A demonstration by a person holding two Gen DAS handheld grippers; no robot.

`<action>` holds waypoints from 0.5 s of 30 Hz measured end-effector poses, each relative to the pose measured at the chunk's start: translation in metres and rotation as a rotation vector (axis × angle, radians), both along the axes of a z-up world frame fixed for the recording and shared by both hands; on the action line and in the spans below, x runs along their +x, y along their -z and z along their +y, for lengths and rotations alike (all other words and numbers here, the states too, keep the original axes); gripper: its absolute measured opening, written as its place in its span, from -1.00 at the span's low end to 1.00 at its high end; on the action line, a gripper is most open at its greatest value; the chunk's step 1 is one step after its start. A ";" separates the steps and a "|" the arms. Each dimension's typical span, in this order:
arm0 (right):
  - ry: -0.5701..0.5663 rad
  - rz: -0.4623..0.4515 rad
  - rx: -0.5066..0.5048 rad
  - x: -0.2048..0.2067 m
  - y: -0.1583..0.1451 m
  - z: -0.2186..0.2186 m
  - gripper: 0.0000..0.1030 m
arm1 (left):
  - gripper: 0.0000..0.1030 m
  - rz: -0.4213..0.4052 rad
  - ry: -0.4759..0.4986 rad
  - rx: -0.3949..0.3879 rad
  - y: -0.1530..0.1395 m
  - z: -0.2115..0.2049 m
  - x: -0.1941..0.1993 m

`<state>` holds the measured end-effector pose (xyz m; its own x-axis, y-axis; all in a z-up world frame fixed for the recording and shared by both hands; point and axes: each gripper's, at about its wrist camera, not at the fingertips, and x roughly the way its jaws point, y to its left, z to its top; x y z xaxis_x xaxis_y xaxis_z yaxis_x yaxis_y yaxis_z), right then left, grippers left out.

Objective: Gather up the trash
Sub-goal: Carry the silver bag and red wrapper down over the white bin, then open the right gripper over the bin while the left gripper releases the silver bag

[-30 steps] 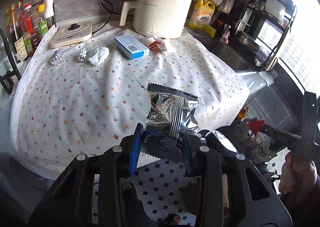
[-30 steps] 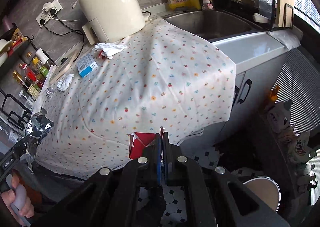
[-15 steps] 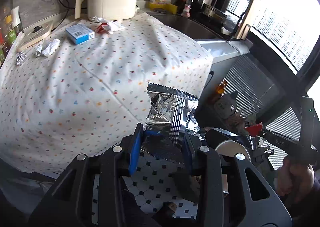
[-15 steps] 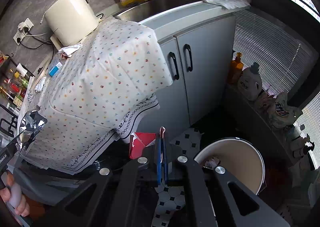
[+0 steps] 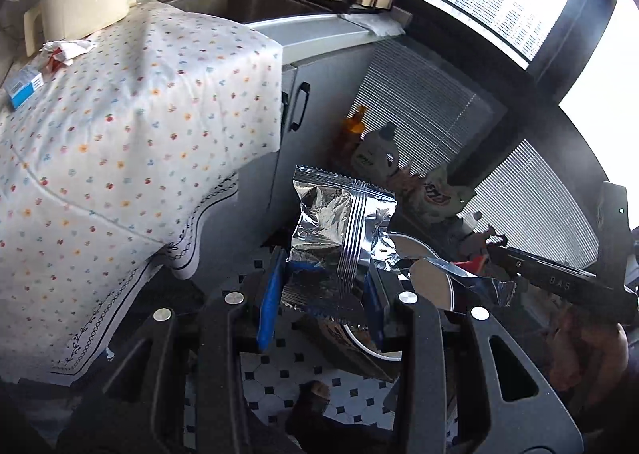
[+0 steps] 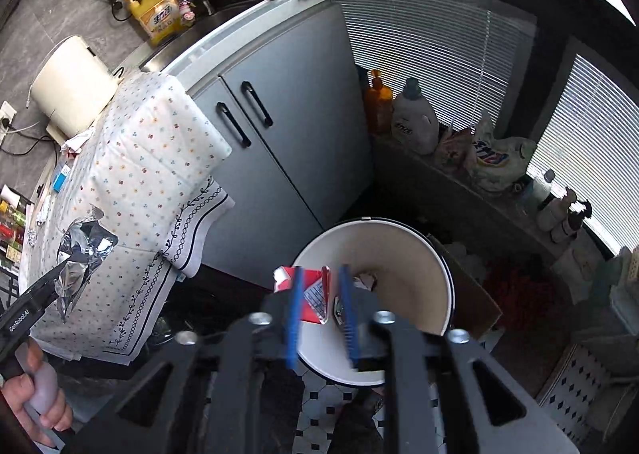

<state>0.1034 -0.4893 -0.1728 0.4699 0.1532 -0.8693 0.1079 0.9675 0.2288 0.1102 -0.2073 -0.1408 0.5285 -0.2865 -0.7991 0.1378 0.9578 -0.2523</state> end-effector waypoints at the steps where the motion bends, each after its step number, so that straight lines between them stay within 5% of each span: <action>1: 0.017 -0.012 -0.005 -0.004 -0.001 -0.005 0.17 | -0.30 0.005 0.020 -0.001 0.002 -0.007 0.001; 15: 0.199 -0.012 -0.025 -0.055 -0.019 -0.078 0.14 | -0.30 0.055 0.260 -0.013 0.016 -0.109 0.019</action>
<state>0.0480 -0.5674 -0.1543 0.4989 0.0349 -0.8659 0.2947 0.9328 0.2074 0.1289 -0.3166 -0.1564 0.3919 -0.4174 -0.8199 0.3650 0.8885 -0.2779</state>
